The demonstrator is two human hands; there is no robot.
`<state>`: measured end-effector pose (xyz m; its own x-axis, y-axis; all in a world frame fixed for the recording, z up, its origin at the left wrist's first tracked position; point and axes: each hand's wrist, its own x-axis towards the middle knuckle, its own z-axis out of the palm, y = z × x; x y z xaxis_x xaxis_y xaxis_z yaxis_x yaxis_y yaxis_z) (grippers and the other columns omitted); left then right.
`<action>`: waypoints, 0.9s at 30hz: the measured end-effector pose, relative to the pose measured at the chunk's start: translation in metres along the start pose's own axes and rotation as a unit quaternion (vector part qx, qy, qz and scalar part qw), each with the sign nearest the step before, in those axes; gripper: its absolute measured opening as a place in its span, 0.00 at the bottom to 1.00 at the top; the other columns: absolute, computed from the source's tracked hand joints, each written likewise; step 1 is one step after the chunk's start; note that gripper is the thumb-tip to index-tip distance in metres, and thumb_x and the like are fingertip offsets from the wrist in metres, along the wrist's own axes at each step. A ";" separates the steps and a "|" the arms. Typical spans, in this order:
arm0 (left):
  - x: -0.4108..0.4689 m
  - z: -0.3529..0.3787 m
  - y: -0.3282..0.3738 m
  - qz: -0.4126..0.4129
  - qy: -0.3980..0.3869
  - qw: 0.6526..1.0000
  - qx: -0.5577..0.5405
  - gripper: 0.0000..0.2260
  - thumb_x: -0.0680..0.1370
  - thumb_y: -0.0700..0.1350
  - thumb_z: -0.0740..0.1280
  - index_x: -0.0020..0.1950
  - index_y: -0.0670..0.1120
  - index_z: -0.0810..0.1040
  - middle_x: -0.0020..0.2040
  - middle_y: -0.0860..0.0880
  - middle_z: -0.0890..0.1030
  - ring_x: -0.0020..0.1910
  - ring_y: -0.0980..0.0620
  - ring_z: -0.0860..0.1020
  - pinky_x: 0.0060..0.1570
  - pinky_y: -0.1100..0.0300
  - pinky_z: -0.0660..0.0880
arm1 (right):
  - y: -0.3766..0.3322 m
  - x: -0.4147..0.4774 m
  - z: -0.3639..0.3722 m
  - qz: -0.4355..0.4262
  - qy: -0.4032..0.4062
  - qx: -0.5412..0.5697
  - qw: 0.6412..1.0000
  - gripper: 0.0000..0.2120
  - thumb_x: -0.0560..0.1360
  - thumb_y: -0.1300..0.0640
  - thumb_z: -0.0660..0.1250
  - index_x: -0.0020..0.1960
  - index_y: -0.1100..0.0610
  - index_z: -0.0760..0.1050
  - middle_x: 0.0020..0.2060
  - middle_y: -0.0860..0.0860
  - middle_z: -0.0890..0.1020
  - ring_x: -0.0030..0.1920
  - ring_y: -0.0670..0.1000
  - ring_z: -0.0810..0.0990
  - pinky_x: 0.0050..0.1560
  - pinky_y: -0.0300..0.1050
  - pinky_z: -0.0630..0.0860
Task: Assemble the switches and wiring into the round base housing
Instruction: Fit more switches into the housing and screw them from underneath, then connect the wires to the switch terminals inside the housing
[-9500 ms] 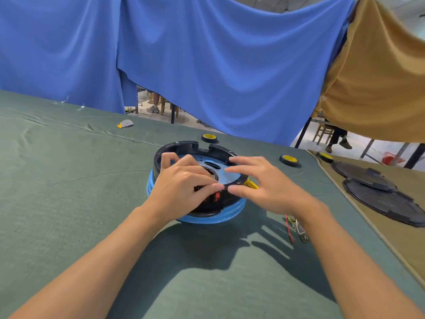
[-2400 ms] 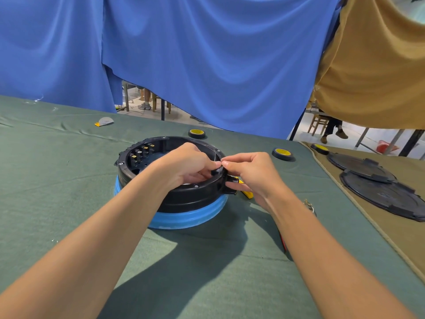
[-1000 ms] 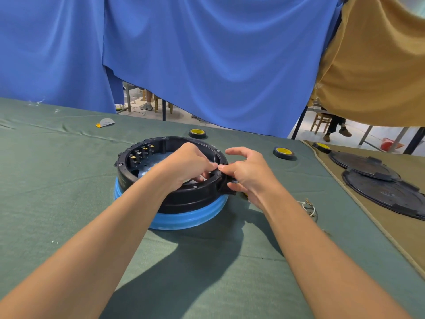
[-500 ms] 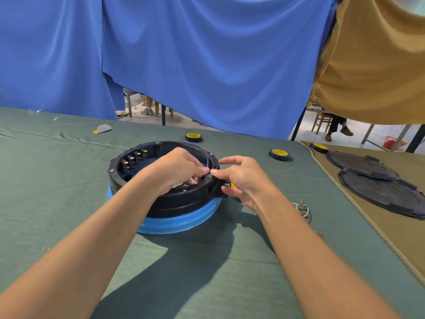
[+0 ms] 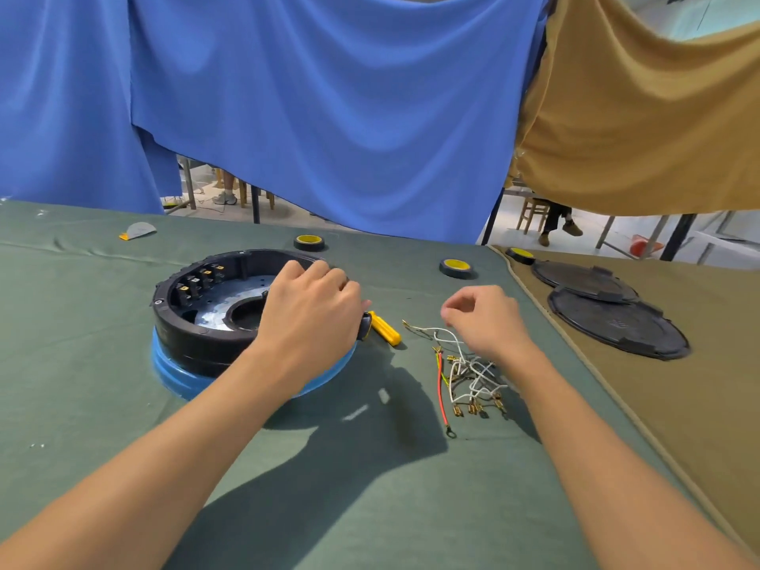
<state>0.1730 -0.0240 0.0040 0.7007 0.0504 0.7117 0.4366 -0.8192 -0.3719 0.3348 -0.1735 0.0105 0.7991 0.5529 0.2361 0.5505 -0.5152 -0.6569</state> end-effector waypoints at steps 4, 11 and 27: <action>-0.011 0.005 0.014 -0.020 -0.030 0.998 0.045 0.07 0.70 0.45 0.71 0.35 0.44 0.78 0.31 0.47 0.78 0.33 0.44 0.76 0.34 0.55 0.68 | 0.024 -0.005 0.012 -0.033 0.003 -0.120 0.992 0.08 0.77 0.51 0.66 0.51 0.52 0.81 0.48 0.50 0.84 0.53 0.53 0.79 0.55 0.49 0.76; -0.025 0.013 0.016 0.007 0.071 0.994 0.085 0.14 0.77 0.35 0.56 0.37 0.45 0.78 0.32 0.48 0.77 0.30 0.46 0.75 0.31 0.55 0.70 | 0.027 -0.009 0.030 -0.093 0.065 -0.215 0.970 0.09 0.78 0.52 0.64 0.54 0.52 0.81 0.49 0.52 0.84 0.53 0.56 0.76 0.52 0.50 0.74; -0.030 -0.009 0.041 -0.067 0.128 0.941 -0.306 0.12 0.80 0.48 0.63 0.46 0.44 0.84 0.40 0.51 0.84 0.42 0.50 0.81 0.44 0.51 0.74 | -0.027 -0.035 -0.004 0.053 -0.007 0.475 0.878 0.02 0.73 0.66 0.71 0.46 0.63 0.79 0.31 0.56 0.82 0.25 0.47 0.74 0.28 0.37 0.73</action>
<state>0.1649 -0.0645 -0.0271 0.4694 0.1019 0.8771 0.0494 -0.9948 0.0892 0.2931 -0.1817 0.0226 0.8272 0.5458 0.1336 0.0181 0.2118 -0.9771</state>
